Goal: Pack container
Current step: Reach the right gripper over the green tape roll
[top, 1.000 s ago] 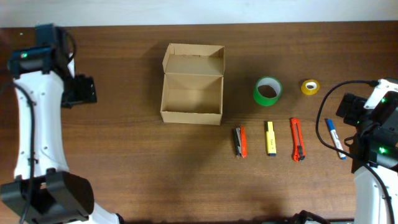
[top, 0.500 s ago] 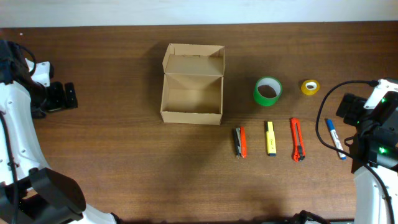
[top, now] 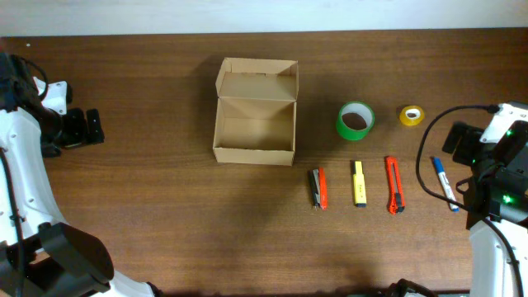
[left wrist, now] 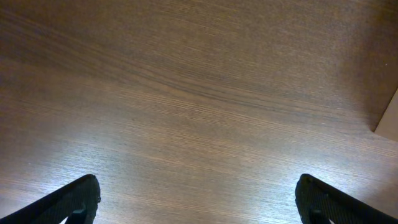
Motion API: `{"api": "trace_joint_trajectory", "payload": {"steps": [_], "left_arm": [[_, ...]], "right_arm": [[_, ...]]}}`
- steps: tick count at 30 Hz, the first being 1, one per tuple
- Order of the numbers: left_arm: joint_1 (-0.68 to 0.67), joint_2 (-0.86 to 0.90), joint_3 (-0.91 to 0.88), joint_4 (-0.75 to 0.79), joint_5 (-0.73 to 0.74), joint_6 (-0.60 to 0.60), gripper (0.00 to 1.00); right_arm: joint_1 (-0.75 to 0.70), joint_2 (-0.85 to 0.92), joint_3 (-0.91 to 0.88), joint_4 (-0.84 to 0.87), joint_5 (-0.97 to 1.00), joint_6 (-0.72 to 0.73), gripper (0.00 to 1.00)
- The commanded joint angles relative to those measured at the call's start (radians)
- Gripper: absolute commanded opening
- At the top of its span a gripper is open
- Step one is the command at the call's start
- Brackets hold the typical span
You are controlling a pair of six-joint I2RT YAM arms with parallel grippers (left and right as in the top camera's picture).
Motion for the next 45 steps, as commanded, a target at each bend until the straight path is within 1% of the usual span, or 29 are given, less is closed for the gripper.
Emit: {"api": "trace_joint_trajectory", "payload": {"steps": [1, 4, 6, 8, 11, 16, 22, 26, 28, 29, 32, 35, 38, 40, 43, 45], "left_arm": [[0.003, -0.01, -0.001, 0.003, 0.018, 0.02, 1.0], [0.003, -0.01, -0.001, 0.003, 0.018, 0.02, 1.0], [0.003, -0.01, -0.001, 0.003, 0.018, 0.02, 1.0], [0.003, -0.01, -0.001, 0.003, 0.018, 0.02, 1.0], [0.003, -0.01, -0.001, 0.003, 0.018, 0.019, 1.0], [0.003, -0.01, -0.001, 0.003, 0.018, 0.02, 1.0], [0.003, -0.01, -0.001, 0.003, 0.018, 0.02, 1.0], [0.003, -0.01, -0.001, 0.003, 0.018, 0.02, 1.0], [0.003, -0.01, -0.001, 0.003, 0.018, 0.02, 1.0], [0.003, -0.01, -0.001, 0.003, 0.018, 0.02, 1.0], [0.003, -0.01, -0.001, 0.003, 0.018, 0.02, 1.0], [0.003, -0.01, -0.001, 0.003, 0.018, 0.019, 1.0], [0.003, -0.01, -0.001, 0.003, 0.018, 0.02, 1.0], [0.003, -0.01, -0.001, 0.003, 0.018, 0.019, 1.0], [0.003, -0.01, -0.001, 0.003, 0.018, 0.02, 1.0], [0.003, -0.01, -0.001, 0.003, 0.018, 0.02, 1.0]], "right_arm": [[-0.006, 0.0, 0.021, 0.005, -0.115, 0.04, 0.99], [-0.006, 0.0, 0.021, -0.016, -0.243, 0.071, 0.99], [-0.006, 0.0, 0.022, -0.032, -0.276, 0.161, 0.99], [-0.006, 0.0, 0.023, -0.055, -0.306, 0.205, 0.99], [-0.006, 0.0, 0.023, -0.076, -0.367, 0.212, 0.99], [-0.006, 0.0, 0.023, -0.12, -0.55, 0.212, 0.99], [-0.006, 0.0, 0.023, -0.18, -0.586, 0.211, 0.99], [-0.006, 0.01, 0.042, -0.187, -0.546, 0.216, 1.0], [-0.004, 0.046, 0.103, -0.245, -0.519, 0.215, 0.98], [0.002, 0.073, 0.143, -0.282, -0.499, 0.213, 0.95], [0.053, 0.189, 0.306, -0.419, -0.405, 0.185, 0.88], [0.131, 0.336, 0.509, -0.562, -0.341, 0.156, 0.88], [0.196, 0.476, 0.7, -0.652, -0.333, 0.151, 0.89], [0.233, 0.563, 0.815, -0.713, -0.285, 0.152, 0.86], [0.304, 0.696, 0.975, -0.813, -0.164, 0.151, 0.85], [0.338, 0.749, 1.023, -0.834, -0.119, 0.14, 0.85]]}}
